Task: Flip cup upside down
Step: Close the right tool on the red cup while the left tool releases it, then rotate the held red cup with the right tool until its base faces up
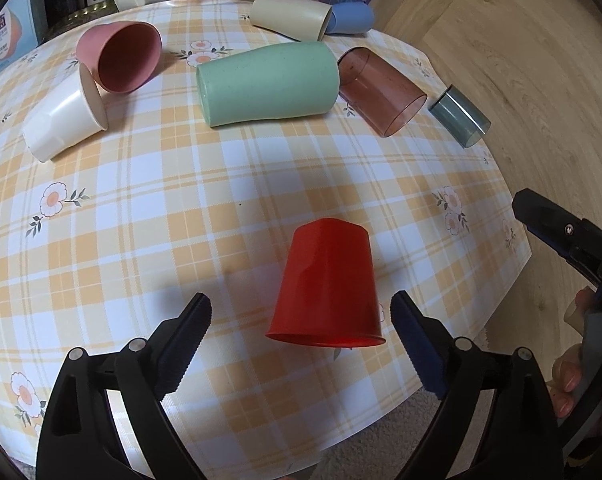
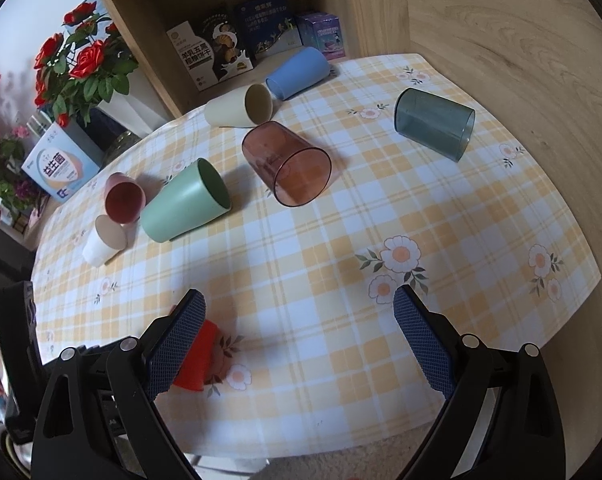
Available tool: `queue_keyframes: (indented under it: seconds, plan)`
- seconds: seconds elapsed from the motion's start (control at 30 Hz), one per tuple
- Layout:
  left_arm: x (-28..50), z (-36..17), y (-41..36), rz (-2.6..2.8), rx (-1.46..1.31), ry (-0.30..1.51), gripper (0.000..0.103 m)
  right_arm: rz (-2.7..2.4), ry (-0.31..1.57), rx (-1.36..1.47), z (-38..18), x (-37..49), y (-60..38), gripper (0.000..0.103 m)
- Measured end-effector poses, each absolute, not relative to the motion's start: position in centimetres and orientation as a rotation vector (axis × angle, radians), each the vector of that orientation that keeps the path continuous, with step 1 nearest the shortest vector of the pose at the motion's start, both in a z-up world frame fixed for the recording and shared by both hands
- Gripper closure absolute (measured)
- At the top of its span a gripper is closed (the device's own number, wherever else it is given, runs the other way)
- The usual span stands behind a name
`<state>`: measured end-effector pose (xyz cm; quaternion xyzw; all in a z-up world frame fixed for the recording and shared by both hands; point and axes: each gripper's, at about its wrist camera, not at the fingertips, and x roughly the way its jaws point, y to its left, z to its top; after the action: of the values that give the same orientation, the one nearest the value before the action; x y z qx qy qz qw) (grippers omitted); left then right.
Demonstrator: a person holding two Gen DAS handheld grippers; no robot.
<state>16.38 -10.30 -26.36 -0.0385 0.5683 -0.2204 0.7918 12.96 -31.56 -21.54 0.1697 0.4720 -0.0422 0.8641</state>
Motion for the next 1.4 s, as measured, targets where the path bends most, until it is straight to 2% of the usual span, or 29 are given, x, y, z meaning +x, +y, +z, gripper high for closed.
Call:
queue_keyframes:
  seconds: [0.23,0.53,0.67,0.77,1.0,1.03,1.07,1.1,1.2,1.27,1.4]
  plan:
    - [15.9,-24.3,-8.3,-0.424,-0.058,1.137,0.006,-0.081,1.031,0.353,-21.4,12.9,-31.1,0.011]
    - [13.7,-21.2,-1.2,-0.341,-0.061,0.956,0.006,0.019,1.149,0.390,-23.1,14.7,-28.6,0.011]
    - [11.8,-19.5,3.4,-0.202,-0.075,0.781,0.006,0.086,1.257,0.481,-24.8,16.5,-27.0,0.011]
    - [11.0,-18.8,6.1,-0.119,-0.079,0.725,0.006,0.091,1.324,0.488,-25.6,17.7,-25.8,0.011]
    - [10.2,-19.8,9.9,-0.063,-0.173,0.743,0.006,0.081,1.428,0.512,-26.6,20.1,-24.0,0.012]
    - [10.3,-19.8,10.0,-0.055,-0.176,0.747,0.006,0.079,1.437,0.520,-26.9,20.3,-23.7,0.014]
    - [10.2,-19.9,10.2,-0.050,-0.178,0.749,0.006,0.074,1.450,0.522,-27.2,20.6,-23.5,0.026]
    - [10.1,-19.9,10.4,-0.043,-0.180,0.748,0.006,0.068,1.465,0.520,-27.4,20.8,-23.2,0.031]
    - [10.0,-19.7,10.9,-0.007,-0.173,0.736,0.006,0.063,1.489,0.515,-28.1,21.1,-22.4,0.034]
    - [10.0,-19.6,11.2,0.013,-0.164,0.735,0.006,0.062,1.501,0.507,-28.6,21.3,-22.0,0.042]
    - [10.0,-19.8,11.4,0.020,-0.165,0.739,0.006,0.053,1.507,0.510,-29.2,21.8,-21.5,0.042]
